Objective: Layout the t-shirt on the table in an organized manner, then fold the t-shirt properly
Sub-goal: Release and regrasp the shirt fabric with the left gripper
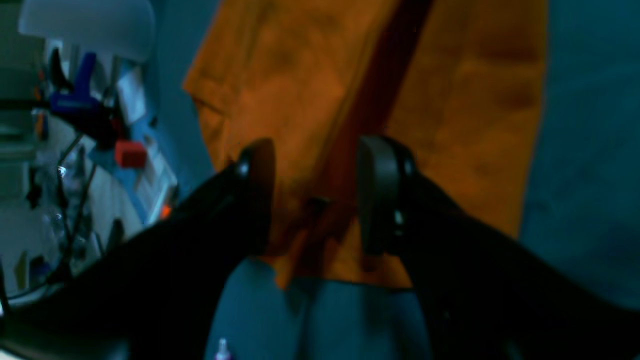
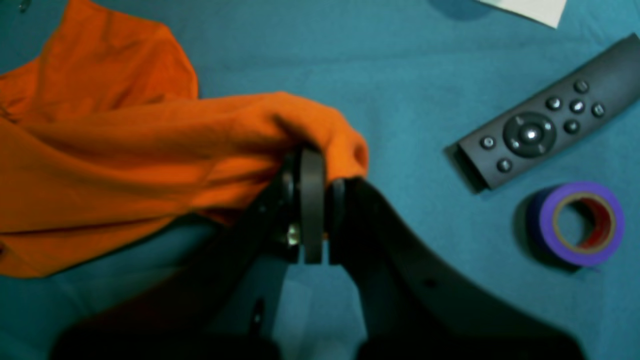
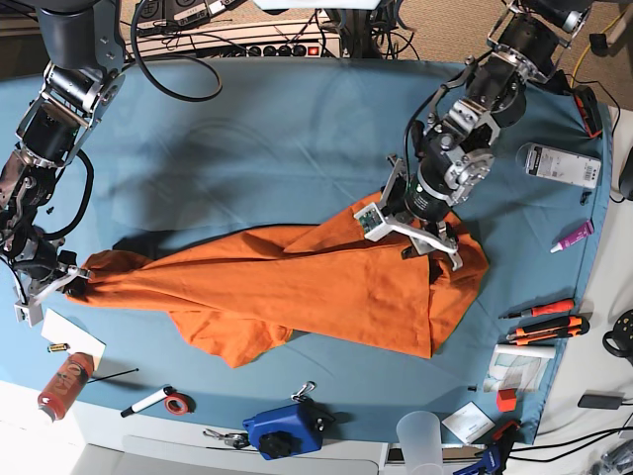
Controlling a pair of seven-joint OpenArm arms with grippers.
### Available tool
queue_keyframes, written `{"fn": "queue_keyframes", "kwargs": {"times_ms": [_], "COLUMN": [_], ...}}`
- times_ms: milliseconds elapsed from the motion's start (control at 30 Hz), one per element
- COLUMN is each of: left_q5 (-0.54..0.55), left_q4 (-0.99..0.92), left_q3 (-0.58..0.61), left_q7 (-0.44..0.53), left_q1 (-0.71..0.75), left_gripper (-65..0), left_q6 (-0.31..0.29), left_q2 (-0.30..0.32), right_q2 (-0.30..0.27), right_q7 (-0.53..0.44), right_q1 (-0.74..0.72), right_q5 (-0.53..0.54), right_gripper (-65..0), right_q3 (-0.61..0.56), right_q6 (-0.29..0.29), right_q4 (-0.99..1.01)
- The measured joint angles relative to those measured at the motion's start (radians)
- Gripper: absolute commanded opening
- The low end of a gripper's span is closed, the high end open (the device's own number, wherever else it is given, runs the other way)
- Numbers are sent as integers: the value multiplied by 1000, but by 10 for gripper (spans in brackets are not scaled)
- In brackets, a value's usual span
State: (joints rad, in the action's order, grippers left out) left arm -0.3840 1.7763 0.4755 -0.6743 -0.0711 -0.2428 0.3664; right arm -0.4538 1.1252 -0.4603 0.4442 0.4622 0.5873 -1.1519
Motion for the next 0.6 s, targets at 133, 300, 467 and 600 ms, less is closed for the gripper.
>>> {"fn": "queue_keyframes", "kwargs": {"times_ms": [133,300,467,600], "left_q5": [5,3,7,7], "left_q4": [-108,-140,-139,-135], "left_q3": [13,13,13,13], "left_q7": [2,-44,-43,-87], "left_q1": [-46,-75,-87,-84], "left_gripper": [-397,-397,-397,-397], "left_q6": [32,142,142,142], "left_q2": [-1,0,-1,-1], "right_q2": [0,0,0,0], "right_q7": [1,2,2,2], "right_q1": [0,0,0,0], "right_q5": [-1,-1,-1,-1], "right_gripper": [-650,-650,-650,-650], "right_q3": [0,0,0,0], "right_q6": [0,0,0,0], "right_q4": [0,0,0,0]}}
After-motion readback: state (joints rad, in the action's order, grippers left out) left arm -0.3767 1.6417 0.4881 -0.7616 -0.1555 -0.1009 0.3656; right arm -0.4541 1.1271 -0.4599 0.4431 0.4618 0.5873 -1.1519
